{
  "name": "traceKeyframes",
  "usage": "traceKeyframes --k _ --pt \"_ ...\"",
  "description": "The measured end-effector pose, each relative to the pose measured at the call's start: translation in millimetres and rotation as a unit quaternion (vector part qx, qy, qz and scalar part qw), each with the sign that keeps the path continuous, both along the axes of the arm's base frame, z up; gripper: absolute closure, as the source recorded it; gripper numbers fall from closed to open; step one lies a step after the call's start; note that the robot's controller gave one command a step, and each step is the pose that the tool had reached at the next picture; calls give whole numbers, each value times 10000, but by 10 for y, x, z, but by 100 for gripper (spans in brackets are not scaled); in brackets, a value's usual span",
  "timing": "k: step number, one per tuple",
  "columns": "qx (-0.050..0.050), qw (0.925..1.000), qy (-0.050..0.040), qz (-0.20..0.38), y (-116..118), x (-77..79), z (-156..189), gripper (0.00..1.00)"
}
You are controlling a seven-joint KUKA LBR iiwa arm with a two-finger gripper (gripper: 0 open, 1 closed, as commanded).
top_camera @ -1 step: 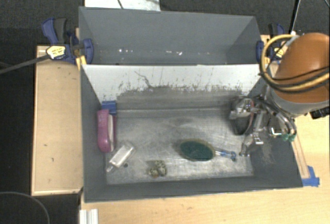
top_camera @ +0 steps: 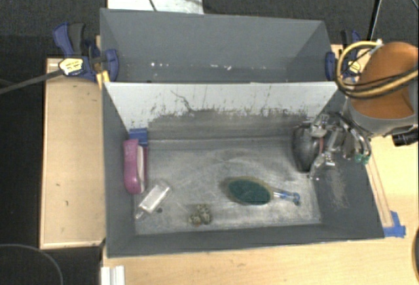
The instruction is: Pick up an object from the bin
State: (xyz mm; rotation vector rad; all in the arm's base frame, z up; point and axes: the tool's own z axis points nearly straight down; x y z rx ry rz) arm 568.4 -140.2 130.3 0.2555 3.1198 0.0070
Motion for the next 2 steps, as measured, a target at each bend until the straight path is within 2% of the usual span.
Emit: traceKeyframes --k 1,2 --pt "20 10000 29 -89 145 -465 -313 0" --pt "-6 9917 71 -1285 -102 -353 -156 0"
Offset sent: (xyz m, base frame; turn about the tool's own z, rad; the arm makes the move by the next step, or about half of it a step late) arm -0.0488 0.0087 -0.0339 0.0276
